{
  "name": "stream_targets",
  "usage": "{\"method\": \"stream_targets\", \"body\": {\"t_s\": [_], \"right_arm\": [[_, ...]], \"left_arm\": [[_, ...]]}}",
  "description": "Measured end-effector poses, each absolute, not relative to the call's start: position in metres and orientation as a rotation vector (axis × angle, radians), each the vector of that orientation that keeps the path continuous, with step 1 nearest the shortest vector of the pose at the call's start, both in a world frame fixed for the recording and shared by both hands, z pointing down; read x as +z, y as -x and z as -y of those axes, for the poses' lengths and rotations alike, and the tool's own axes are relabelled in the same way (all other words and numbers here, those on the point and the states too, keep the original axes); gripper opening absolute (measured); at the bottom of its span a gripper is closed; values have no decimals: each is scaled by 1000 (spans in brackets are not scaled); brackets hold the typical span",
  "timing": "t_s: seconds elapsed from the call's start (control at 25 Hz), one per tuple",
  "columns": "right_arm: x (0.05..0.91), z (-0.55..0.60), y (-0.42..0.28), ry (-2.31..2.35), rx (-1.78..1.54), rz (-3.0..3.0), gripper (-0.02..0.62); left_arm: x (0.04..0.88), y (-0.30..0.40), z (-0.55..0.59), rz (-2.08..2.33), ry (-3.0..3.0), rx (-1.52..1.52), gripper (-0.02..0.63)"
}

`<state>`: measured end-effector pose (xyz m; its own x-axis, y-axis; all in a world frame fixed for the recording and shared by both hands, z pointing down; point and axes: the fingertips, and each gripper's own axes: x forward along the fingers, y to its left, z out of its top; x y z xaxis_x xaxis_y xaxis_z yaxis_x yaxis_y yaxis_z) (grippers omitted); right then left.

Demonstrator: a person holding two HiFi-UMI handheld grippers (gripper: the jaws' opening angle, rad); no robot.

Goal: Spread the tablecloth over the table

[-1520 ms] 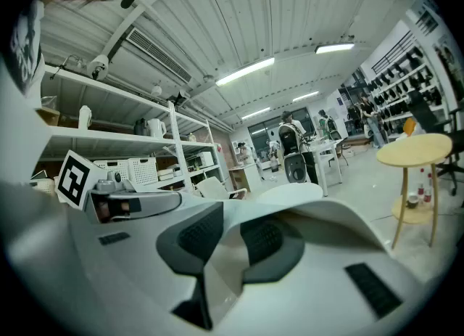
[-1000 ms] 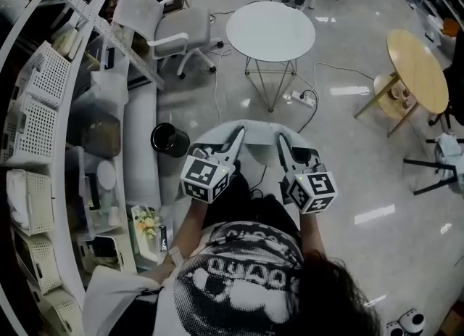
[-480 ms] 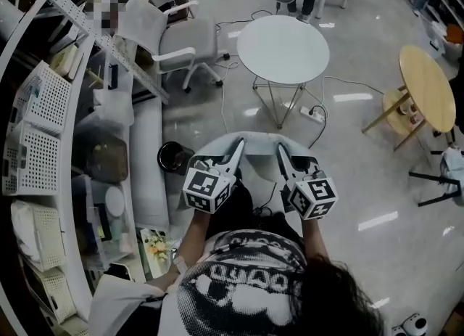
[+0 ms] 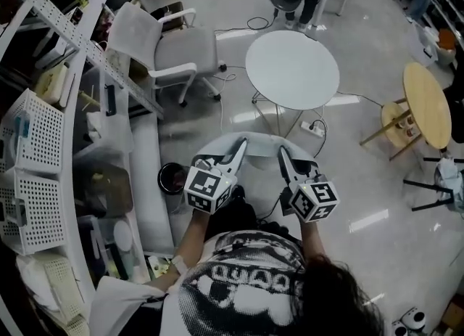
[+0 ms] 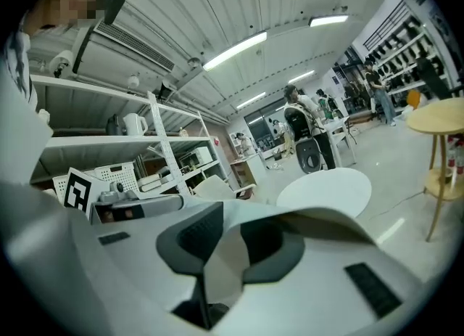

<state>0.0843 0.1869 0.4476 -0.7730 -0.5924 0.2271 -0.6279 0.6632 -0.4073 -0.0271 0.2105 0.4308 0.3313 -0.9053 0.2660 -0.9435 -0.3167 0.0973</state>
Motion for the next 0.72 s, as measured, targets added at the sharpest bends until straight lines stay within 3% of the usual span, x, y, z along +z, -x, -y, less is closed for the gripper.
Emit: {"method": "stream_targets", "body": {"t_s": [0.36,0.72], "right_arm": [[429,-150,-22,-1132,666,2805,77],[415,-137,-13,-1215,600,2768,78]], "left_arm": [[413,90,-166,1617,-2476,205,64],[402,99,-147,1537,-2565,168,64]]}}
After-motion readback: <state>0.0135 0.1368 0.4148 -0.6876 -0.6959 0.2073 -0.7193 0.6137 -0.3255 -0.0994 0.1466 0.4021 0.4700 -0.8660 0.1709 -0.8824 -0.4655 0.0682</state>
